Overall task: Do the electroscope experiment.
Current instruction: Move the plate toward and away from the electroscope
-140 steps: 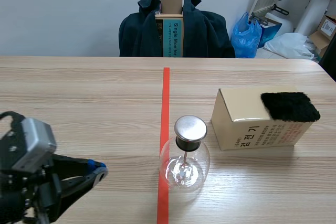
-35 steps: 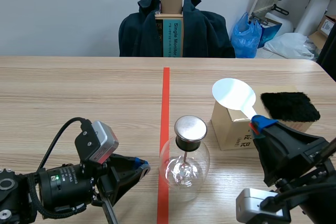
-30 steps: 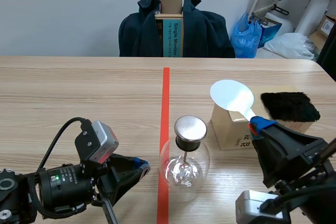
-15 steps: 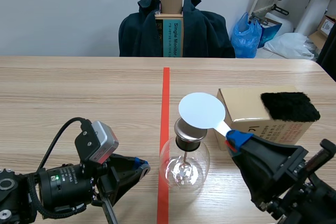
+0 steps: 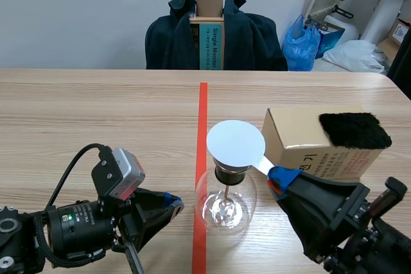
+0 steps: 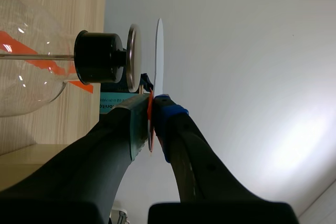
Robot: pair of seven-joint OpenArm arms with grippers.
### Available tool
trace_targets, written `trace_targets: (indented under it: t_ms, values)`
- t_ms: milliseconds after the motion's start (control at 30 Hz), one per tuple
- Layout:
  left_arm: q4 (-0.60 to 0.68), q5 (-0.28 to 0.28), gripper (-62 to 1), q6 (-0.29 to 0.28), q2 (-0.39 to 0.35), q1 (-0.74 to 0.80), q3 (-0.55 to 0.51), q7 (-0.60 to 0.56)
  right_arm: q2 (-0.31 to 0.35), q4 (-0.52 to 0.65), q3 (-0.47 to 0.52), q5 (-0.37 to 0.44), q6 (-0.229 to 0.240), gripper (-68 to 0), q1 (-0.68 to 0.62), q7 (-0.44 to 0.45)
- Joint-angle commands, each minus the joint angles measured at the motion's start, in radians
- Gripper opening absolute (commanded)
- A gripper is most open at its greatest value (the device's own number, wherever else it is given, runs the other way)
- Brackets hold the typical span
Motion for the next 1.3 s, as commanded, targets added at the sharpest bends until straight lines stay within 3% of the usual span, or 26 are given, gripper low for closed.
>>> trace_targets:
  t_ms: [0, 367, 1000, 1267]
  values:
    - [0.021, -0.006, -59.2, 0.001, 0.005, 0.005, -0.006, -0.014, 0.016, 0.015, 0.001, 0.007, -0.051, -66.7, 0.006, 0.000]
    - [0.021, -0.006, -59.2, 0.001, 0.005, 0.005, -0.006, -0.014, 0.016, 0.015, 0.001, 0.007, -0.051, -66.7, 0.006, -0.037]
    - [0.021, -0.006, -59.2, 0.001, 0.005, 0.005, -0.006, -0.014, 0.016, 0.015, 0.001, 0.007, -0.047, -66.7, 0.006, -0.382]
    - [0.021, -0.006, -59.2, 0.001, 0.005, 0.005, -0.006, -0.014, 0.016, 0.015, 0.002, 0.007, -0.047, -66.7, 0.006, -0.435]
